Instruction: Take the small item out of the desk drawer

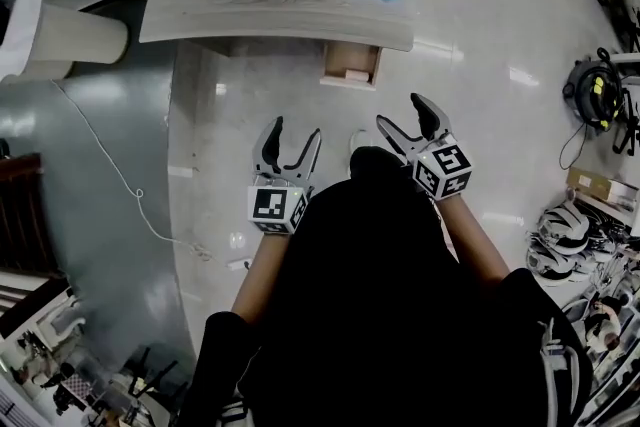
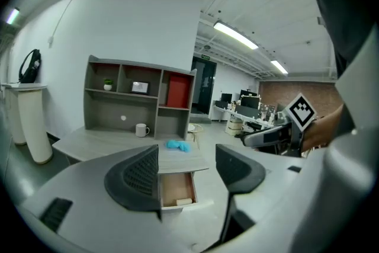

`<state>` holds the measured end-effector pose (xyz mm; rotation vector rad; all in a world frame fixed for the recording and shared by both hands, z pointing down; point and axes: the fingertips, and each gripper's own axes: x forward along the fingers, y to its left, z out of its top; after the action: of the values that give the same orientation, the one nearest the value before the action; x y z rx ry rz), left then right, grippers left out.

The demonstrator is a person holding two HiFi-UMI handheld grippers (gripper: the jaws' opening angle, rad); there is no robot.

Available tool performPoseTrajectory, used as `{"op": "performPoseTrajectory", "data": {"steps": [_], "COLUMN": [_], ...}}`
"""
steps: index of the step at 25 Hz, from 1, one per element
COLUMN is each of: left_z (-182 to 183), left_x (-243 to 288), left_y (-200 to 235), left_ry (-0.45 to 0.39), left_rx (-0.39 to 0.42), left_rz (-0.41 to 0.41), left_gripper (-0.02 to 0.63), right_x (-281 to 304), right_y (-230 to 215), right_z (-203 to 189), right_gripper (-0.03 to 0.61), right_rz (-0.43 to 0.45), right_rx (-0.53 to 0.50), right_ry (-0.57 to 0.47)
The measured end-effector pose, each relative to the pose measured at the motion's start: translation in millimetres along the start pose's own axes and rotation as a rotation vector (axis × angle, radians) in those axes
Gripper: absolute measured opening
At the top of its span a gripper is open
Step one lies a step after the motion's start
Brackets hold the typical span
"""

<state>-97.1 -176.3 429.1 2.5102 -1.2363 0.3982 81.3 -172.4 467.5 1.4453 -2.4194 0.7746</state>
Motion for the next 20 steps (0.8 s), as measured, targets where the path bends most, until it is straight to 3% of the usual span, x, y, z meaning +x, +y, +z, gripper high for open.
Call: {"op": "performPoseTrajectory", "data": {"steps": [7, 11, 20], "left_z": [10, 12, -15], "left_x": [64, 82, 103], "left_y": [-20, -20, -5], "left_ry": [0.035, 0.020, 0.097], "left_rx": [0.054, 0.029, 0.030], "left_rz": [-0.093, -0.091, -0.142], "left_gripper": [0.281, 0.281, 0.281], "right_x": [3, 9, 27], "right_y": [-38, -54, -39], "right_z": [24, 22, 28], "right_gripper": [0.353, 0.350, 0.350], "right_rz": [-0.016, -0.015, -0.024], "right_rx": [0.022, 0.044, 0.037], "right_ry": [-0.061, -0.059, -0.031]}}
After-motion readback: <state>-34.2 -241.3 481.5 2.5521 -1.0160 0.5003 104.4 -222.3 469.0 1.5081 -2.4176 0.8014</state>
